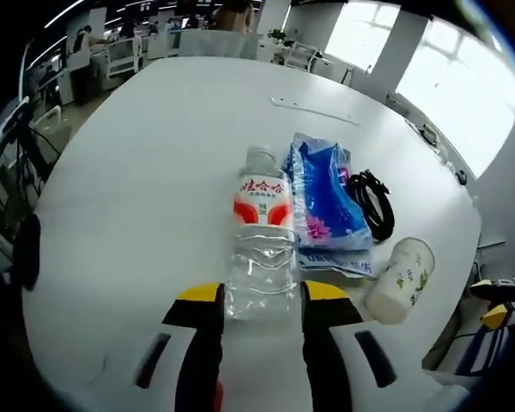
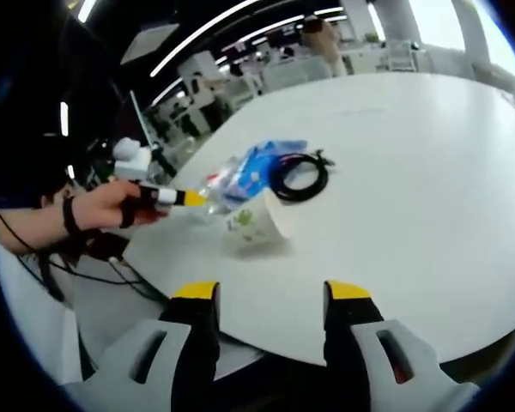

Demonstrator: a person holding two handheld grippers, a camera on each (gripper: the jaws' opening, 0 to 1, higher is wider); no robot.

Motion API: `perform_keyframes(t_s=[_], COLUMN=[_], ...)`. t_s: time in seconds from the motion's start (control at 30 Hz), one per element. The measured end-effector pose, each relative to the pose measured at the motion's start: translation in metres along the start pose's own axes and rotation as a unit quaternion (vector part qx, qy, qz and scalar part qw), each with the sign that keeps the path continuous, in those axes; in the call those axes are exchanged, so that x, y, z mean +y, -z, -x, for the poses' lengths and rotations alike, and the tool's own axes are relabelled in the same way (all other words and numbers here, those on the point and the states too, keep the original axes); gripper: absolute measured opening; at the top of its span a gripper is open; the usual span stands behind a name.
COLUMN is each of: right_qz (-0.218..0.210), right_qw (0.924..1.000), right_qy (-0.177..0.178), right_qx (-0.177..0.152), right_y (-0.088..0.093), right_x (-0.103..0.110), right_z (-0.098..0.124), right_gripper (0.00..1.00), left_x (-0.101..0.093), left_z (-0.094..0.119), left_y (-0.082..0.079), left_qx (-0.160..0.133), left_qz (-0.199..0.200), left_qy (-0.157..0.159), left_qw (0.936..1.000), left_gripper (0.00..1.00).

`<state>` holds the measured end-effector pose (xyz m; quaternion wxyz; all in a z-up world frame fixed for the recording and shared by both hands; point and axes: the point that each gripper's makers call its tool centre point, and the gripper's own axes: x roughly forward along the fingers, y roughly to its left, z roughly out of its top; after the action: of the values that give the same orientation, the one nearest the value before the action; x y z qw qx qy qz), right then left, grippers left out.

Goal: Arrange the tabletop items into an orderly group along one side of the table until the central work area is clear of visible clutter.

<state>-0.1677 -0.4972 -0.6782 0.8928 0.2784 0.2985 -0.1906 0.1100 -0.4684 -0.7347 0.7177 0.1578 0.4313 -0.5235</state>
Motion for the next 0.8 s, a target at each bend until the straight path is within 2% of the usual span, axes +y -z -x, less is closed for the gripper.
perform_keyframes(t_s=[0.33,0.8], right_qz=[0.001,0.001], right_qw=[1.0,1.0], right_qy=[-0.003,-0.009], right_qx=[0.0,0.002], right_y=[0.002,0.003], right_x=[0.002,0.005], right_z=[-0.002,-0.005], right_gripper=[0.47,0.47], left_x=[0.009,0.027], left_z=[0.006,0.028], left_y=[0.007,0.03], left_qx=[0.001,0.006], left_qz=[0.006,0.019], left_qy=[-0.007,-0.024], left_qw=[1.0,0.9995], left_gripper=[0.34,0.34])
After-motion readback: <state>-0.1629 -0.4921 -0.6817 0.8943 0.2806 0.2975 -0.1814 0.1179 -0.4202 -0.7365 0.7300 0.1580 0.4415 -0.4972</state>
